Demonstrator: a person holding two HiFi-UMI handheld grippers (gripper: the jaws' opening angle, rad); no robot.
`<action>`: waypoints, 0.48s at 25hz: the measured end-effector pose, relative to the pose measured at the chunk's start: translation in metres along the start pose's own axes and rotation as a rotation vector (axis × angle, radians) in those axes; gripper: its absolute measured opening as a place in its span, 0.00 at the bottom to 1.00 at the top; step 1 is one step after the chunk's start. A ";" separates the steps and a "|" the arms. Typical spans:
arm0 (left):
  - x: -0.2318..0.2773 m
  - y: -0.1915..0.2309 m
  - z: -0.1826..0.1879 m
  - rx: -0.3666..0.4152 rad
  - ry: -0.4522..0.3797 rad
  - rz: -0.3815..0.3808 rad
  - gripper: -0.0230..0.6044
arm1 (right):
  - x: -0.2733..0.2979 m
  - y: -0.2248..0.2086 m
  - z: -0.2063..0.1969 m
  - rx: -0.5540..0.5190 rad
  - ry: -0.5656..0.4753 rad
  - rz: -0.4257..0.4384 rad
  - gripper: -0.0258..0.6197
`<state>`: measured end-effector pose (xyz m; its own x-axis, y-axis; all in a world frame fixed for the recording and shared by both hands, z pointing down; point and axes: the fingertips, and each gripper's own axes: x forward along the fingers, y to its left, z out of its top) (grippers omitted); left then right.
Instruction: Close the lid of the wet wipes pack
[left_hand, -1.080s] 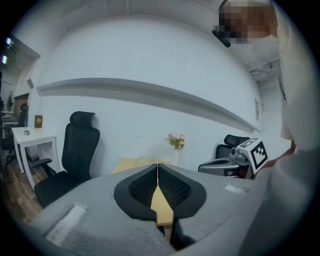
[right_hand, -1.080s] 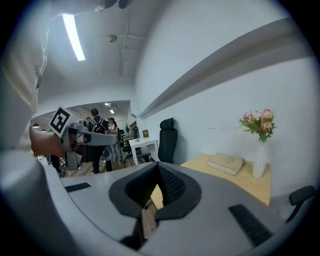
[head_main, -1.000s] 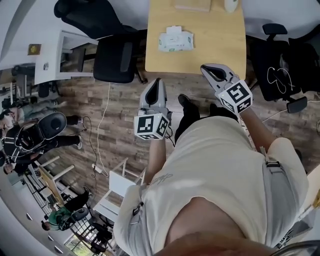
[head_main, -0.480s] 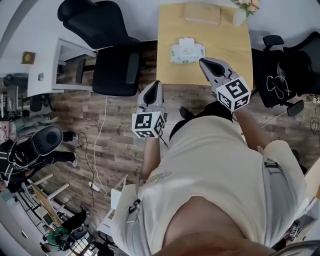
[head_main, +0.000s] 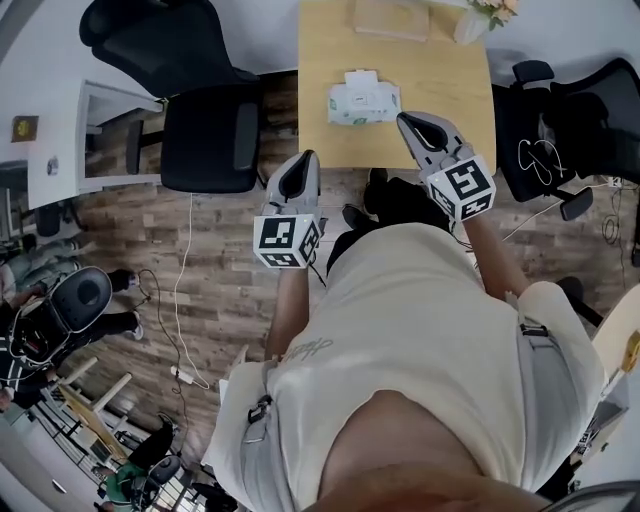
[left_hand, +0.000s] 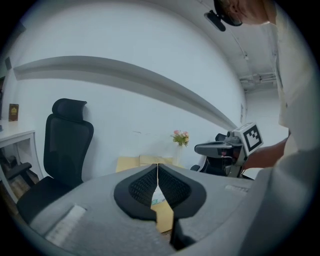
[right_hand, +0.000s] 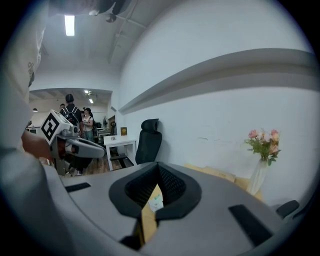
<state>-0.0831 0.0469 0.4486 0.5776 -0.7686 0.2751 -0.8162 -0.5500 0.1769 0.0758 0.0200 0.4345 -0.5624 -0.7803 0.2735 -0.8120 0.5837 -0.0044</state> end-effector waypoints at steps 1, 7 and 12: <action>0.007 0.000 0.001 0.002 0.006 -0.006 0.06 | 0.004 -0.008 -0.005 0.010 0.009 -0.005 0.04; 0.048 0.010 0.015 0.035 0.086 -0.016 0.06 | 0.047 -0.062 -0.033 0.016 0.046 -0.055 0.04; 0.094 0.017 0.032 0.097 0.130 -0.058 0.06 | 0.073 -0.099 -0.038 0.087 0.018 -0.083 0.04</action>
<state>-0.0426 -0.0453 0.4473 0.6114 -0.6898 0.3878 -0.7728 -0.6258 0.1054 0.1215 -0.0863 0.4915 -0.4906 -0.8204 0.2936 -0.8665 0.4951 -0.0644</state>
